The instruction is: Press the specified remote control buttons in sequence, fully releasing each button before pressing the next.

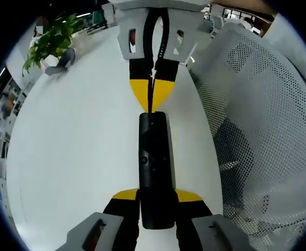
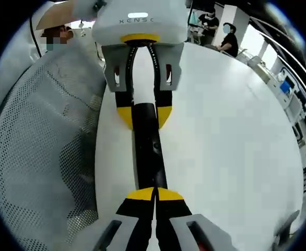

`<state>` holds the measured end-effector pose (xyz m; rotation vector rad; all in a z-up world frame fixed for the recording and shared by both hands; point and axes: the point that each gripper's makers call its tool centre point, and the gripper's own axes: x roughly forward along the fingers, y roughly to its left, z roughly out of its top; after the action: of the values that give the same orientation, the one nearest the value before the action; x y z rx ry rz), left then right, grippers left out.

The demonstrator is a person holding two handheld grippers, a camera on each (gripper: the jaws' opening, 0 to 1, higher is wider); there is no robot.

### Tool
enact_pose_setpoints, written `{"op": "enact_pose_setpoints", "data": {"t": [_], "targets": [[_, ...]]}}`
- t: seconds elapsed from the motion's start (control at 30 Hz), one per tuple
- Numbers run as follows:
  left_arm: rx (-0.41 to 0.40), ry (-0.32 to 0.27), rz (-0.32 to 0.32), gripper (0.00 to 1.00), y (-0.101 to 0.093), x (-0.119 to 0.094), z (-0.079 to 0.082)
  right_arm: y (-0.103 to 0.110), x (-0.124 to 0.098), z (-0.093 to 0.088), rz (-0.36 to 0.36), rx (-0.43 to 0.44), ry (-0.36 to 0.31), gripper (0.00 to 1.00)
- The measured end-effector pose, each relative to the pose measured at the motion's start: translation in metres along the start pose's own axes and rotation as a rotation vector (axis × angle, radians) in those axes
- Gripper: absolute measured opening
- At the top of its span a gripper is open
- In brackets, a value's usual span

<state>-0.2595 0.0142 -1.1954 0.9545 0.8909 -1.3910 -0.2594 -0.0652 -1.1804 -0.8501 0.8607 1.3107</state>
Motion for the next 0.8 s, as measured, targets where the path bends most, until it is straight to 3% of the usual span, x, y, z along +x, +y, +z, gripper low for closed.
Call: {"op": "enact_pose_setpoints", "data": {"t": [0.5, 0.67, 0.73, 0.8], "targets": [[-0.005, -0.011, -0.003, 0.24, -0.0003, -0.0001, 0.0001, 0.0002, 0.0047, -0.0006, 0.025, -0.071, 0.075, 0.0], [-0.006, -0.017, -0.003, 0.24, -0.0004, -0.0001, 0.0003, -0.0003, 0.0068, -0.0002, 0.009, -0.069, 0.139, 0.0], [-0.007, -0.016, -0.003, 0.24, -0.0006, -0.0001, 0.0003, -0.0004, 0.0067, -0.002, 0.005, -0.055, 0.135, 0.0], [-0.008, -0.019, -0.002, 0.24, -0.0004, -0.0001, 0.0002, -0.0009, 0.0061, -0.0013, -0.008, 0.013, 0.081, 0.0]]}}
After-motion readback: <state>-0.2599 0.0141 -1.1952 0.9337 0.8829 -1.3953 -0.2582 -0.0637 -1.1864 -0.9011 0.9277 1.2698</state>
